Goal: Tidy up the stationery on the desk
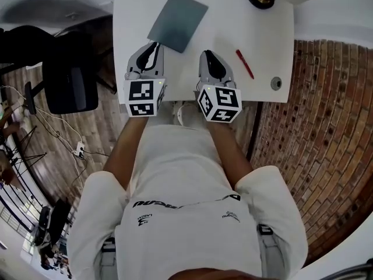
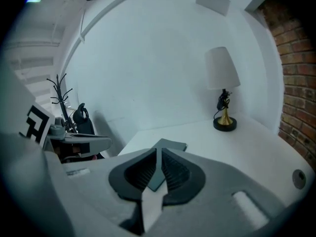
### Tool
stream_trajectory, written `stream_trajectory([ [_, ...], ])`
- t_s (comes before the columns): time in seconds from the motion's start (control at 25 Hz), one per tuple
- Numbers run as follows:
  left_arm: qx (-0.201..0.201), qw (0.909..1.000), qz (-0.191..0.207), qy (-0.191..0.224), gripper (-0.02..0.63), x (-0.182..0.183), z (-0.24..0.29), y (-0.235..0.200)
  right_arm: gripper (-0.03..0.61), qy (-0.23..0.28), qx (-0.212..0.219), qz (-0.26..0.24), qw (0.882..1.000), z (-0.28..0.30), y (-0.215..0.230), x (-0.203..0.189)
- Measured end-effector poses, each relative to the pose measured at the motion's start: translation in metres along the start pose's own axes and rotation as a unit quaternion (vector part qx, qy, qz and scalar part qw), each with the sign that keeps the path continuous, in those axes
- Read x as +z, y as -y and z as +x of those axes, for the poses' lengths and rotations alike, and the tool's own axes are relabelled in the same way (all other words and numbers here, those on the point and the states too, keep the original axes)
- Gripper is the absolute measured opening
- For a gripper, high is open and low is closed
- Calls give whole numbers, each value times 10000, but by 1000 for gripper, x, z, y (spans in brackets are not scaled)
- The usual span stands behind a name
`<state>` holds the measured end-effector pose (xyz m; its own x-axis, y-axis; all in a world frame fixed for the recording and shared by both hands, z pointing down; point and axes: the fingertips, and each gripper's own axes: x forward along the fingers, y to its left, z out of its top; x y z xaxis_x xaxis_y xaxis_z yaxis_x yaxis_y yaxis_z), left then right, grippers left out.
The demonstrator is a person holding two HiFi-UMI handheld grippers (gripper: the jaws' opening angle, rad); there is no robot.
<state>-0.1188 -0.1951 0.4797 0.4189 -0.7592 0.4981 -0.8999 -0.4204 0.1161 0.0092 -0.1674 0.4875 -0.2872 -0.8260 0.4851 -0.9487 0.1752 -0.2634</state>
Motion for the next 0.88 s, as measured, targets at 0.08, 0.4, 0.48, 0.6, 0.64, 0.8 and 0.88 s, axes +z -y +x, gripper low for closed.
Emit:
stream_trajectory([
  [0.08, -61, 9999, -52, -88, 48, -2, 12, -5, 35, -70, -29, 50, 10000, 11, 2, -4],
  [0.4, -228, 9983, -33, -535, 108, -19, 60, -25, 75, -302, -183, 281, 9990, 49, 14, -22],
  [0.48, -275, 9977, -18, -627, 114, -22, 70, -30, 81, -359, -248, 359, 9984, 59, 17, -27],
  [0.6, -344, 9966, -26, -753, 127, -26, 86, -37, 94, -440, -333, 506, 9972, 73, 23, -32],
  [0.64, -356, 9963, -41, -780, 129, -27, 91, -39, 95, -465, -365, 543, 9968, 77, 25, -34],
  [0.8, -438, 9946, -40, -941, 133, -35, 111, -47, 104, -588, -468, 795, 9940, 94, 30, -44],
  [0.88, -505, 9931, -17, -1055, 137, -42, 122, -50, 107, -633, -527, 901, 9925, 104, 32, -48],
])
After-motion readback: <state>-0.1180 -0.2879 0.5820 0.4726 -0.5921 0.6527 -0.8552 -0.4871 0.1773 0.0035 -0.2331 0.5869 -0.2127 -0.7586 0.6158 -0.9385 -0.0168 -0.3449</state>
